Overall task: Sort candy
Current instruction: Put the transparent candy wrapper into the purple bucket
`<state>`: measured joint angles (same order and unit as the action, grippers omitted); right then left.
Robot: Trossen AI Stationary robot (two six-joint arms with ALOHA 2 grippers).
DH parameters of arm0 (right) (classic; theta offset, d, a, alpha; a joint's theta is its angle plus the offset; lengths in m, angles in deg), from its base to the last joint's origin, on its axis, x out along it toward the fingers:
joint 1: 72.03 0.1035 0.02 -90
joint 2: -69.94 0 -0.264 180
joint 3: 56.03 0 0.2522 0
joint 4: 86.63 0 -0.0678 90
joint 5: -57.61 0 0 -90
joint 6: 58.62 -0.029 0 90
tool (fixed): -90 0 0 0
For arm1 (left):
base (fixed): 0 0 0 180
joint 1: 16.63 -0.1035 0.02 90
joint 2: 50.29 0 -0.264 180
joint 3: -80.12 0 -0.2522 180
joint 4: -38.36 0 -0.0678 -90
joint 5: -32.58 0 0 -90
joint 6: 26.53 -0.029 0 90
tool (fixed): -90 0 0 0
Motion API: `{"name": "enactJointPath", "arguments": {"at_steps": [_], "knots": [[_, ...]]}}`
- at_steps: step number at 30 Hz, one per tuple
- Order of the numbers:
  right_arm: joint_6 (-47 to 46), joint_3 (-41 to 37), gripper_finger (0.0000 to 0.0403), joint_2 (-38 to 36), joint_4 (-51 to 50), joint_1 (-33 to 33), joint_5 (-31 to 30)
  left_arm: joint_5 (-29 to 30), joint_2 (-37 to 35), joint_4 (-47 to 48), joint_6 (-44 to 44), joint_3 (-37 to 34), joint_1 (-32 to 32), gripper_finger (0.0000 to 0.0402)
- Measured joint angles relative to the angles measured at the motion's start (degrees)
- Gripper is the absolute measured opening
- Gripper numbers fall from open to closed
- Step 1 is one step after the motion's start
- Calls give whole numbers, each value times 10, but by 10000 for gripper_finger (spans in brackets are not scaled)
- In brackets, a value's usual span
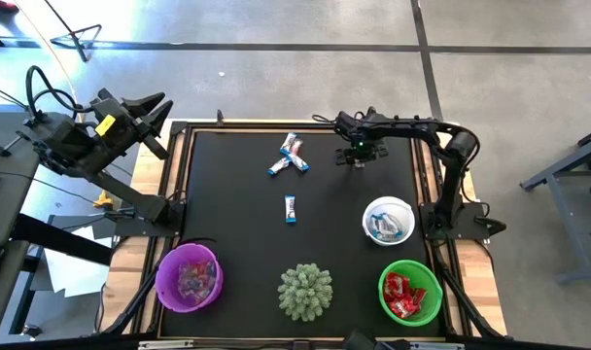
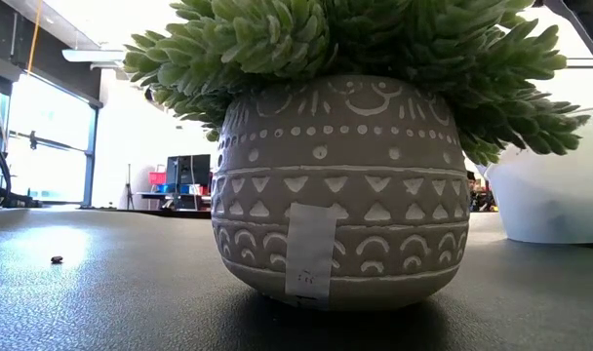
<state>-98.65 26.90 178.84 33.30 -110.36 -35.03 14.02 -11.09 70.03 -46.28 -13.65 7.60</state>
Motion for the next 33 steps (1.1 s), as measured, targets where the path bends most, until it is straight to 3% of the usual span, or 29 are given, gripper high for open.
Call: {"name": "enactJointPath", "arguments": {"at_steps": [10, 26, 33], "knots": [[0, -18, 155, -3, 13, -14, 19, 0, 0, 0, 0, 0, 0, 104], [0, -19, 10, -3, 14, -14, 49, -1, 0, 0, -9, 0, 0, 104], [0, -16, 6, -33, 9, -13, 71, -1, 0, 6, -9, 0, 0, 104]]}}
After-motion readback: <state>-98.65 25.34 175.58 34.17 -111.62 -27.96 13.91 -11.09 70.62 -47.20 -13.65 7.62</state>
